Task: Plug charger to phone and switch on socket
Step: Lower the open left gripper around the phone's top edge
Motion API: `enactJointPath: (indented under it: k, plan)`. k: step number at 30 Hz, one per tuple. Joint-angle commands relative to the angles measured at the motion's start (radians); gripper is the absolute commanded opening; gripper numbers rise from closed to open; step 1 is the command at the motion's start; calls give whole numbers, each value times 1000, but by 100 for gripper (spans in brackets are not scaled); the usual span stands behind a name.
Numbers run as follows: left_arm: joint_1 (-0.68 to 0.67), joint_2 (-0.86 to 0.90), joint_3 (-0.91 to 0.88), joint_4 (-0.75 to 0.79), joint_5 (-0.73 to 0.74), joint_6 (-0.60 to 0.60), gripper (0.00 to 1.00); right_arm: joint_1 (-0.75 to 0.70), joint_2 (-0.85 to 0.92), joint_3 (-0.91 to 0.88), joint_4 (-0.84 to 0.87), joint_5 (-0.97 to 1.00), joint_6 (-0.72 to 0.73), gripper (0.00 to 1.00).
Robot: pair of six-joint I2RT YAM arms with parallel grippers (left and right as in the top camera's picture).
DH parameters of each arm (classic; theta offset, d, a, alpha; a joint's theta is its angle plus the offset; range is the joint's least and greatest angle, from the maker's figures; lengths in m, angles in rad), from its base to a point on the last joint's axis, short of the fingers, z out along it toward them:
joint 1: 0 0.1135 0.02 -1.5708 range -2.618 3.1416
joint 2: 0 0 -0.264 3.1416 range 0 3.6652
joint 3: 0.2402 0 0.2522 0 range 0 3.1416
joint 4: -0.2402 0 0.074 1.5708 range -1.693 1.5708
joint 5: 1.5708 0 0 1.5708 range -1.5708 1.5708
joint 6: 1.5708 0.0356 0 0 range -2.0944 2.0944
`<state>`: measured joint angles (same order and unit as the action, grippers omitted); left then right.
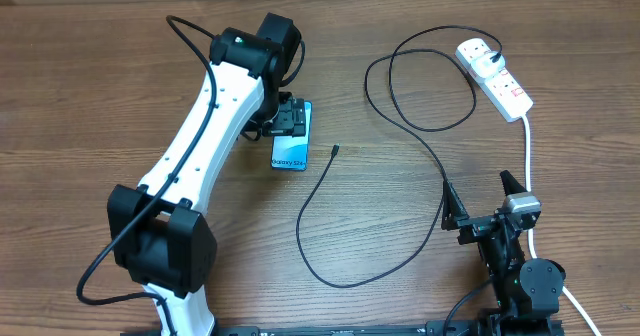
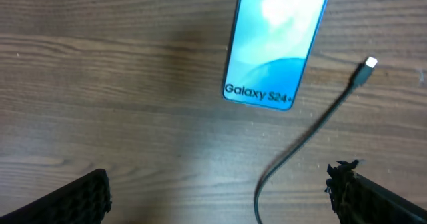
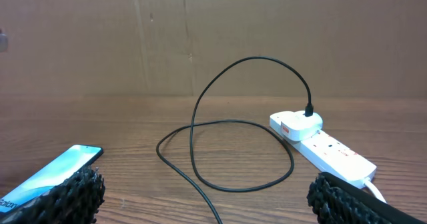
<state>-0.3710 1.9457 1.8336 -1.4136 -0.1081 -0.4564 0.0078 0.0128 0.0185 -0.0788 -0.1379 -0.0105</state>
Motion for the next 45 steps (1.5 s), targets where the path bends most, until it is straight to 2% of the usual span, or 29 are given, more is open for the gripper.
enactJointPath:
  k: [1,6,19,26,45]
  plan:
    - [4,18,20,11,-29,-23,100,-2,-10,-10,5,10,6,100]
    - [4,18,20,12,-26,-23,100,-2,-10,-10,5,10,6,100]
    - [4,18,19,155,-22,-23,100,-2,-10,-10,5,10,6,100]
    - [6,27,18,183,28,-23,100,-2,-10,-10,5,10,6,100]
    - [17,74,14,176,31,16,100,-2,-10,-10,5,10,6,100]
